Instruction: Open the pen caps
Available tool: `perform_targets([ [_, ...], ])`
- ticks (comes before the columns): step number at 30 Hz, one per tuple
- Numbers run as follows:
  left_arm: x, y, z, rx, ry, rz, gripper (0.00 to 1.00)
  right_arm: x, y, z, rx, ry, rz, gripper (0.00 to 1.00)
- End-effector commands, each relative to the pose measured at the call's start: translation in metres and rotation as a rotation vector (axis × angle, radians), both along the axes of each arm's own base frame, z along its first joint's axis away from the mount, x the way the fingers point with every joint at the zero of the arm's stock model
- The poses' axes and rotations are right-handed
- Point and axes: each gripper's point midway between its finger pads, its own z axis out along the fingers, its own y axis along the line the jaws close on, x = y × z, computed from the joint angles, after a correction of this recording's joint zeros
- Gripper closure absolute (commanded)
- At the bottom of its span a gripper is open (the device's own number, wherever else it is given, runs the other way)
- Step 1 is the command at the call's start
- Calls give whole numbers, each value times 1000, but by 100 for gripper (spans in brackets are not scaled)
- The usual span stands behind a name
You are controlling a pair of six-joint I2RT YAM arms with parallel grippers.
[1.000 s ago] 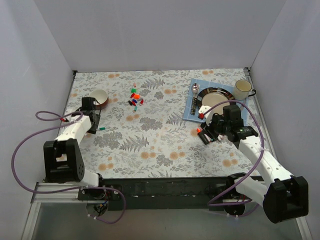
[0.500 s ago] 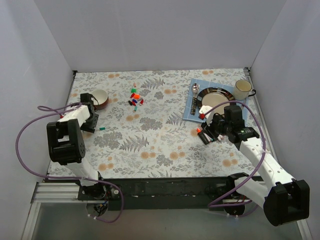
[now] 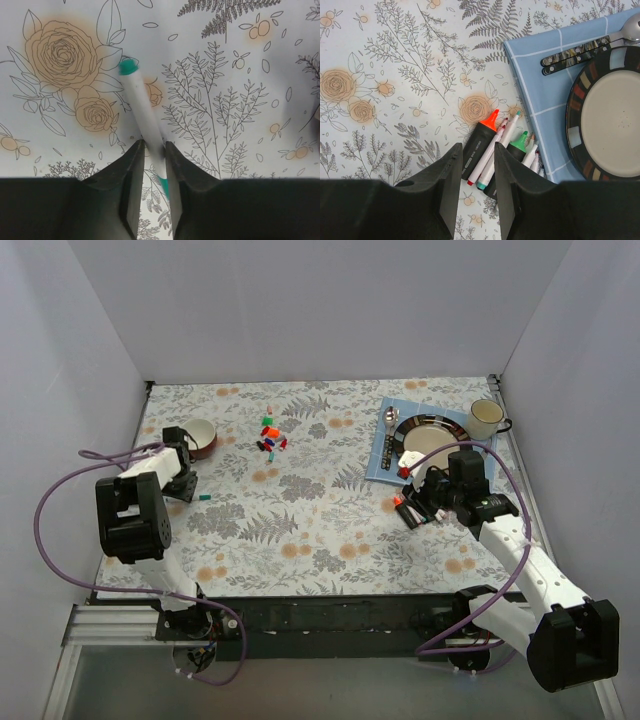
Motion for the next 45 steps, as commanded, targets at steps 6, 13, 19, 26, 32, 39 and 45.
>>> perform_targets([
  [6,-23,-11,-9,-53,5,-22,93,2,3,13,16,-46,18,60],
  [13,-29,-52,10,-173,-123,-147,100,-1,6,13,27,-37,36,60],
  [19,-21,-112,41,-233,-262,-355,100,-9,14,10,56,-7,90,60],
  [26,-18,-180,65,-295,-403,-616,100,-18,25,9,102,33,150,60],
  [32,-29,-262,108,-369,-657,-1022,100,-37,48,19,235,96,270,55],
  [39,-59,-342,152,-445,-997,-1340,100,-53,75,38,425,246,382,48],
  [45,-105,-398,166,-480,-1156,-1722,100,-47,89,60,561,348,389,40],
])
